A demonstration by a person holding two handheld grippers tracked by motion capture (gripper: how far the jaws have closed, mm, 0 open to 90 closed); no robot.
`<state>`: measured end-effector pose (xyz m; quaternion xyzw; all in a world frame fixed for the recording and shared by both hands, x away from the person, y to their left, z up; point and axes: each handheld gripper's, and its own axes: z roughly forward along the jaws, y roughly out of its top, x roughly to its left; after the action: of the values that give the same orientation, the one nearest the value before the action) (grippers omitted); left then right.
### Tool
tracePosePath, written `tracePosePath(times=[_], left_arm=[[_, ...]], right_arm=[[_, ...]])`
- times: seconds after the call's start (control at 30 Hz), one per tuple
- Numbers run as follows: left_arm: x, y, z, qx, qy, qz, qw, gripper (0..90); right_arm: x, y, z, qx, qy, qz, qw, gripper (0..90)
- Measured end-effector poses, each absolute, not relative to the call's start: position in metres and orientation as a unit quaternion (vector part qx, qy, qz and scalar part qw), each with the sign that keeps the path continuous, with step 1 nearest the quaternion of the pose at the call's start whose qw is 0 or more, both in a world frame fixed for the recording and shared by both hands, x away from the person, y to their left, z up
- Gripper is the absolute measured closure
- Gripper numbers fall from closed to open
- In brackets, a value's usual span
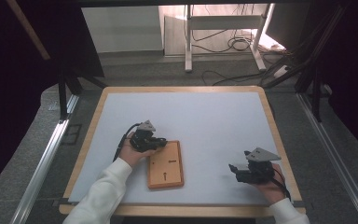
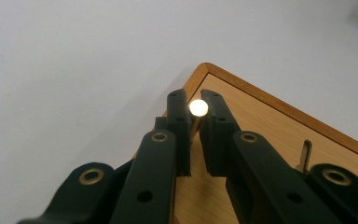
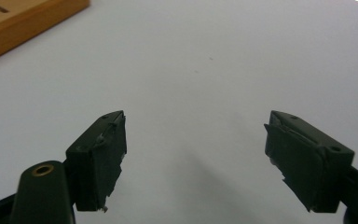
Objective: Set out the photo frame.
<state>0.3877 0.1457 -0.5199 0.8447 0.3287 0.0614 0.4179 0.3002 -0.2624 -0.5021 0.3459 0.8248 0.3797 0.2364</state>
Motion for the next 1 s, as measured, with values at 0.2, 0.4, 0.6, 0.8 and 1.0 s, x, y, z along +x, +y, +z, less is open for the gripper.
tracePosePath(times=[0.2, 0.4, 0.6, 0.8, 1.0], left_arm=[[0.391, 0.147, -0.520, 0.847, 0.325, 0.049, 0.419, 83.2], [0.393, 0.146, -0.520, 0.848, 0.323, 0.048, 0.418, 83.0], [0.394, 0.144, -0.520, 0.849, 0.317, 0.054, 0.419, 83.2], [0.395, 0.140, -0.520, 0.849, 0.313, 0.058, 0.422, 83.4], [0.395, 0.136, -0.519, 0.851, 0.310, 0.061, 0.420, 83.7]], right_arm=[[0.296, -0.250, -0.502, 0.321, 0.834, 0.382, 0.237, 20.7], [0.294, -0.241, -0.502, 0.307, 0.840, 0.383, 0.232, 20.7], [0.293, -0.240, -0.501, 0.309, 0.837, 0.388, 0.230, 20.7], [0.293, -0.240, -0.502, 0.307, 0.838, 0.388, 0.229, 20.7], [0.293, -0.240, -0.502, 0.308, 0.838, 0.388, 0.229, 20.7]])
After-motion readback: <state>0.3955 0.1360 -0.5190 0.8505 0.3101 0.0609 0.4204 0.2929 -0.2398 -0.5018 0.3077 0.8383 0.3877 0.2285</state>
